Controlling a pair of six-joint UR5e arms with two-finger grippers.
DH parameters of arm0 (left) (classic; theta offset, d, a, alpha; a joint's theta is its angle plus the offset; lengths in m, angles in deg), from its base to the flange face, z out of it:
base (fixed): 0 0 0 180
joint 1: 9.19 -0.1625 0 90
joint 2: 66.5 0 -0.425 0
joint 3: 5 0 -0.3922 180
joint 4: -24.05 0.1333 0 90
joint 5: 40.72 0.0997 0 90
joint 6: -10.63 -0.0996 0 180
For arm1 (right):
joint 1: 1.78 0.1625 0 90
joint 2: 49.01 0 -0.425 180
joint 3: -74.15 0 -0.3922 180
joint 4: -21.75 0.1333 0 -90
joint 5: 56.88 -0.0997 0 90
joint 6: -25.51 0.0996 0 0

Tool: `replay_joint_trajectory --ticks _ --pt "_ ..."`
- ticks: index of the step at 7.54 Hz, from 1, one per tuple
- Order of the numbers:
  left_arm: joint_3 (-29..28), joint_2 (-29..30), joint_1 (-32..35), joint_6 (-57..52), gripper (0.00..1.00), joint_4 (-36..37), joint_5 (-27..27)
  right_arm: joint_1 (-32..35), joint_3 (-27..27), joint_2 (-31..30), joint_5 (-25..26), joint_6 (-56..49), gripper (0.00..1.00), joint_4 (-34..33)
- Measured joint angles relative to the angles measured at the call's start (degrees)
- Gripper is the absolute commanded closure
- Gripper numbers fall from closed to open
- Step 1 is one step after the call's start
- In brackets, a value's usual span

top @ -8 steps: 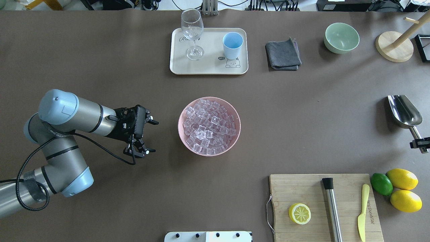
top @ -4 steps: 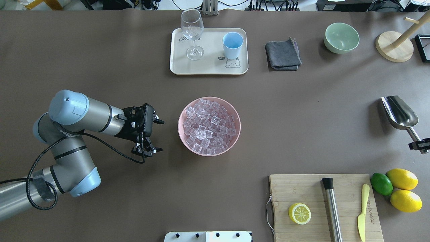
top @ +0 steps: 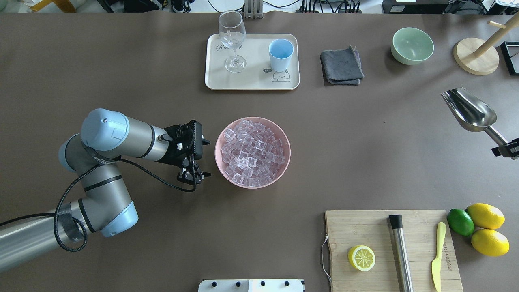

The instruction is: Put ice in cup with scoop

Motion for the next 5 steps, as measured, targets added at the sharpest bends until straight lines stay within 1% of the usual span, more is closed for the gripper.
replay_joint_trajectory --ticks 1,3,5 --pt "-0.38 0.59 -0.06 0.53 0.01 0.34 0.11 1.87 -0.30 1.55 -2.34 -4.35 1.00 -2.00" --pt "-1.48 1.66 -0.10 1.11 0.01 0.87 0.16 3.14 -2.51 2.91 -4.33 -10.19 1.00 -3.74" --pt "-2.24 2.47 -0.16 1.16 0.01 0.92 0.19 1.36 -5.13 4.97 -4.63 -14.40 1.00 -4.44"
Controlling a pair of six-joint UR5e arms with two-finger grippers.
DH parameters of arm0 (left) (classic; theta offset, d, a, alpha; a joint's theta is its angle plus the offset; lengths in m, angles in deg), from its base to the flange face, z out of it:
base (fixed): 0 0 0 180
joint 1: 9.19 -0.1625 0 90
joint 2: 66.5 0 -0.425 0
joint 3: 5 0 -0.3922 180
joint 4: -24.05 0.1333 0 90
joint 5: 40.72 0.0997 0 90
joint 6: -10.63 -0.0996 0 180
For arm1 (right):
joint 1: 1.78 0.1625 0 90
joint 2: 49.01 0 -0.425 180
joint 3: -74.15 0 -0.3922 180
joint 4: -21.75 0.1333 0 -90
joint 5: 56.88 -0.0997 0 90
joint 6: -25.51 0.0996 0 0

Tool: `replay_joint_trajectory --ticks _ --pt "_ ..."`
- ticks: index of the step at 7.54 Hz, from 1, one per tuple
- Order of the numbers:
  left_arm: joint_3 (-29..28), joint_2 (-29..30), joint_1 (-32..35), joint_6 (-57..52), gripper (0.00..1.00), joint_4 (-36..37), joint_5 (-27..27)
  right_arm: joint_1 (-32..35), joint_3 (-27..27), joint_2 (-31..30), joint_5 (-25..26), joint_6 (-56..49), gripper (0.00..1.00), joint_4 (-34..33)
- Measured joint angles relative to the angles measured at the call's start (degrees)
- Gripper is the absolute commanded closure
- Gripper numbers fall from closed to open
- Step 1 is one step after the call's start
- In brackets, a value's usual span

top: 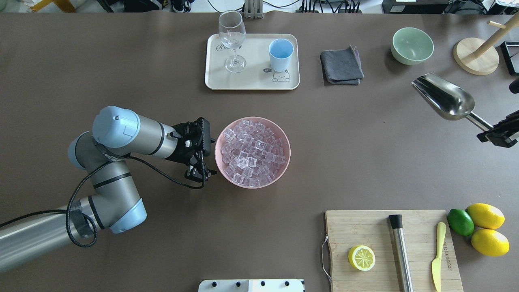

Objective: Put ice in cup with scoop
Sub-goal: 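Carry the metal scoop with the right gripper toward the pink bowl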

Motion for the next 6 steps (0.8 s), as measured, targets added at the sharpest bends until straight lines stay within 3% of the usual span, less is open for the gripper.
replay_joint_trajectory --ticks 2,5,6 --pt "-1.17 1.29 -0.04 0.00 0.01 -0.04 -0.06 -5.09 -1.78 6.46 2.15 -8.21 1.00 -7.70" --pt "-1.68 1.24 -0.57 0.06 0.01 -1.42 -0.08 -11.49 -4.96 24.17 8.70 -20.88 1.00 -34.08" --pt "-1.67 1.19 -0.69 0.04 0.01 -1.71 -0.08 -13.64 -5.10 28.81 10.66 -22.29 1.00 -39.77"
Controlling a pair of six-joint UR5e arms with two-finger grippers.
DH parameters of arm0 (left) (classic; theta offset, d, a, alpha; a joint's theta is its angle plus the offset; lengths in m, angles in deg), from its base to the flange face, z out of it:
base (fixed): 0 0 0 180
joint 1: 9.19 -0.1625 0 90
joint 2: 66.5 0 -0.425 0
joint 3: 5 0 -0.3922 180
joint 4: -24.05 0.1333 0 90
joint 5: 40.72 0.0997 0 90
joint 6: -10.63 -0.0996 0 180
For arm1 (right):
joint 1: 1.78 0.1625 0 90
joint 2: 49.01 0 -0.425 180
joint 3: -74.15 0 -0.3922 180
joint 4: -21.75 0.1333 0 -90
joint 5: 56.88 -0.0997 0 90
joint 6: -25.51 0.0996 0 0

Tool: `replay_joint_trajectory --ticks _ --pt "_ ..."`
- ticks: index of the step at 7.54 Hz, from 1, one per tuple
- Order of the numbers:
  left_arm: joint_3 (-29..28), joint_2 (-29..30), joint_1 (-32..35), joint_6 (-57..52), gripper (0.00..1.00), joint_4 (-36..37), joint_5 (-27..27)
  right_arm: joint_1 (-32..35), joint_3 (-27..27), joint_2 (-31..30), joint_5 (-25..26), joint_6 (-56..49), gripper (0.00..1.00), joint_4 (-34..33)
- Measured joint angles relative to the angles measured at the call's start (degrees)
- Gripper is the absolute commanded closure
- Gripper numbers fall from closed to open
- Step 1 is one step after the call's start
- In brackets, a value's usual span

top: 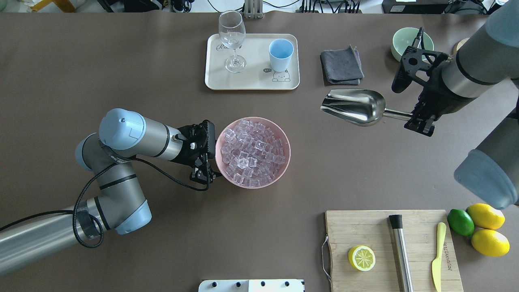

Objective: Put ice in cup with scoop
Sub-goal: 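Carry the metal scoop with the right gripper toward the pink bowl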

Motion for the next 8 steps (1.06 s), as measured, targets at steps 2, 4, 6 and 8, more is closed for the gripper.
replay_joint_trajectory --ticks 2,4,6,8 --pt "0.03 -0.03 -0.10 -0.03 0.01 -0.27 0.00 -3.84 0.79 6.15 2.30 -0.01 1.00 -6.59" --pt "0.04 -0.04 -0.13 0.00 0.01 -0.40 0.00 -7.30 1.31 10.66 4.70 1.30 1.00 -12.45" --pt "0.10 -0.04 -0.14 0.04 0.01 -0.42 0.00 -11.16 2.29 16.36 10.23 1.66 1.00 -20.55" --pt "0.12 0.01 -0.22 0.05 0.01 -0.42 0.00 -13.59 6.92 24.07 13.94 1.55 1.00 -29.15"
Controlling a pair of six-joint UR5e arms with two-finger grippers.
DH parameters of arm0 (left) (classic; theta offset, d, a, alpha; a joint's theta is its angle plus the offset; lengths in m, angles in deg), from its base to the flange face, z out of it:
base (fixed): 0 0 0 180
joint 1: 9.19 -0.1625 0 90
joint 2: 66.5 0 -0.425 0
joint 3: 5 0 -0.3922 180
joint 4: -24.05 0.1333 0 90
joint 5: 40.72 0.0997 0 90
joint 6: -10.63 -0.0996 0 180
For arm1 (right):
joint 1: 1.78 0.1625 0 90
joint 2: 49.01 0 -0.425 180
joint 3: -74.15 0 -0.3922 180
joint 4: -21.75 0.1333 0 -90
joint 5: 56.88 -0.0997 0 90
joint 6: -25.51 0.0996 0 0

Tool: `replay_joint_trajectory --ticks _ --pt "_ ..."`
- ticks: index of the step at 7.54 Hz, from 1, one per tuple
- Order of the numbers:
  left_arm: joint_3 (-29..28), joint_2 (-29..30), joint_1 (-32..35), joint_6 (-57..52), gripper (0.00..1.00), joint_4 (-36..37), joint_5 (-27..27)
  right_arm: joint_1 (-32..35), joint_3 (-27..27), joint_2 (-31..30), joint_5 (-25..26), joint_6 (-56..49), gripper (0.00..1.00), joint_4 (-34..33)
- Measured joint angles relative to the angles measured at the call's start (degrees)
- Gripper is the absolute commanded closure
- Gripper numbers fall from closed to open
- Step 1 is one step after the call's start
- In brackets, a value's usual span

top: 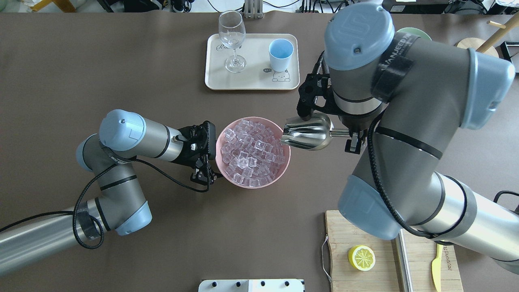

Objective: Put ice in cup with scoop
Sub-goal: 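Carry the metal scoop with the right gripper toward the pink bowl, then dip the scoop into the ice cubes with the right gripper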

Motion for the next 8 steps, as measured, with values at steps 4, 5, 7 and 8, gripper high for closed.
replay_joint_trajectory --ticks 4,5,7,8 --pt "0.01 0.20 -0.50 -0.02 0.01 0.00 0.00 -4.24 13.83 12.69 5.70 -0.33 1.00 -8.08" --pt "0.09 0.13 -0.52 -0.04 0.01 -0.05 0.00 -5.06 16.18 14.04 7.84 -0.49 1.00 -9.44" --pt "0.21 -0.01 -0.48 -0.05 0.01 -0.14 0.00 -6.74 18.73 14.93 11.32 -1.25 1.00 -11.85" --pt "0.23 -0.04 -0.46 -0.03 0.01 -0.12 0.00 -7.76 20.04 15.46 12.42 -1.33 1.00 -12.11"
